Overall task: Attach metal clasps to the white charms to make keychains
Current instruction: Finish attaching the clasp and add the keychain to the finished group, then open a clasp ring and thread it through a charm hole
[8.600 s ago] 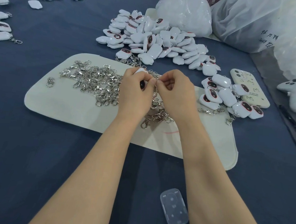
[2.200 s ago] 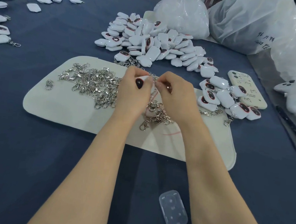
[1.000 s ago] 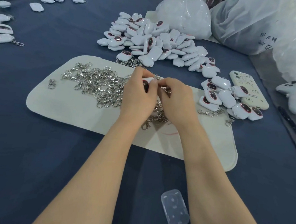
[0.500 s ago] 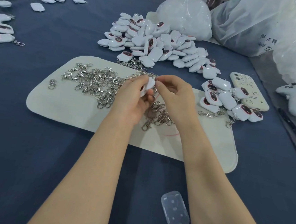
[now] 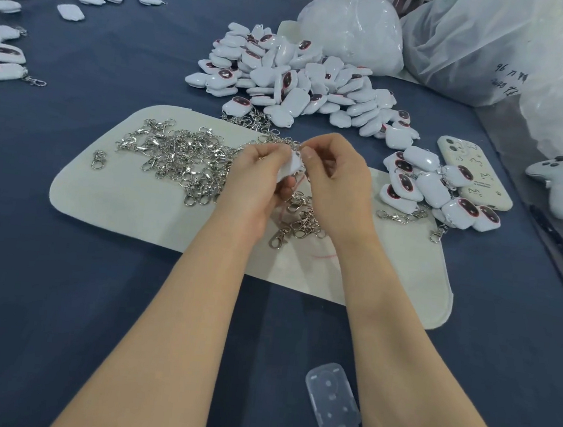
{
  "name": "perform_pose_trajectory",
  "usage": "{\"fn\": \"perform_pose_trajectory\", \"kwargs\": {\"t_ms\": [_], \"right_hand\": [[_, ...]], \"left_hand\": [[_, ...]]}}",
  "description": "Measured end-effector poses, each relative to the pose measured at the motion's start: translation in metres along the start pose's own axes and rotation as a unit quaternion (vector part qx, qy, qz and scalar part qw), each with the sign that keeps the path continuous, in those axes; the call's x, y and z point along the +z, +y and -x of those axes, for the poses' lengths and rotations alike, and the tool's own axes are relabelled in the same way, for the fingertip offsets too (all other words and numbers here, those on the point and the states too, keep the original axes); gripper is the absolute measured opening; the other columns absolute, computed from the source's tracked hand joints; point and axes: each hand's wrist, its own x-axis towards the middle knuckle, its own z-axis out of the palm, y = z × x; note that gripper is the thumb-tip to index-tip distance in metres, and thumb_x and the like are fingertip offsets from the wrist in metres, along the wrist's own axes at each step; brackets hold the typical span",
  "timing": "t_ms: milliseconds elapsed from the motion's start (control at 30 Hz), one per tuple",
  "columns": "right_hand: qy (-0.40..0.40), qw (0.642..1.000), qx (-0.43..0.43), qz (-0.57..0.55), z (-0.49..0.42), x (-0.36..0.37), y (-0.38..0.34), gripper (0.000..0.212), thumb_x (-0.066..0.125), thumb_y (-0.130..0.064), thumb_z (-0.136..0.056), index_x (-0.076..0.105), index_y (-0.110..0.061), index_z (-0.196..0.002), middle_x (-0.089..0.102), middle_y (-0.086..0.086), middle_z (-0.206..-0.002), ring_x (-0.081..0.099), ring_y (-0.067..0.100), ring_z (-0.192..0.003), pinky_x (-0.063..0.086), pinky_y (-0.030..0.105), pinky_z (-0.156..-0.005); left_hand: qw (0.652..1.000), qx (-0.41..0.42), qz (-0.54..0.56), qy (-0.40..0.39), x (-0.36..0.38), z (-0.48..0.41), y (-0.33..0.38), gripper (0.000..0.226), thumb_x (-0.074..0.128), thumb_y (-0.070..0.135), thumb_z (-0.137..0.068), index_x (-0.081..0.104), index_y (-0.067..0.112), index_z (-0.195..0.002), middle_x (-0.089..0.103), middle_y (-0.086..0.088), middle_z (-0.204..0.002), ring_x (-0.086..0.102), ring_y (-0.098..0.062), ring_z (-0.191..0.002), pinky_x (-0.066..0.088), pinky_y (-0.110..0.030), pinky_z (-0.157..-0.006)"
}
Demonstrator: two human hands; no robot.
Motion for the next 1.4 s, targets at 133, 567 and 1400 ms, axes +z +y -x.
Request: {"fn": "perform_pose_trajectory", "kwargs": {"t_ms": [133,567,1400], "right_hand": [[-0.029,0.992,-0.055,0.111,-0.001,-0.005,0.002,0.010,0.054,-0.008,-0.092,0.063,-0.005,-0.094,0.062,0.003,-0.089,0.050,0.012,-0.080,0.034,0.016,-0.070],[-0.056,0.992,-0.018,0.111,-0.006,-0.012,0.004,0.012,0.058,-0.009,-0.089,0.069,-0.013,-0.092,0.062,-0.008,-0.081,0.053,0.000,-0.071,0.038,0.004,-0.067],[0.013,0.971,-0.001,0.238,-0.032,0.010,0.004,0.032,0.047,-0.010,-0.092,0.059,-0.012,-0.121,0.058,0.009,-0.124,0.048,0.025,-0.119,0.032,0.031,-0.101]], "left_hand": [[0.991,0.078,-0.106,0.019,-0.002,-0.001,-0.002,0.008,0.054,0.013,-0.095,0.053,0.019,-0.089,0.055,-0.002,-0.078,0.048,-0.001,-0.038,0.040,-0.016,-0.040],[0.921,0.235,-0.311,0.011,-0.005,0.002,-0.001,0.007,0.054,0.017,-0.093,0.050,0.022,-0.094,0.059,0.005,-0.088,0.061,-0.020,-0.073,0.053,-0.037,-0.072],[0.993,0.037,-0.032,0.109,0.032,-0.005,0.012,0.008,0.047,0.011,-0.093,0.053,0.016,-0.092,0.057,-0.001,-0.081,0.052,-0.013,-0.067,0.041,-0.023,-0.056]]}}
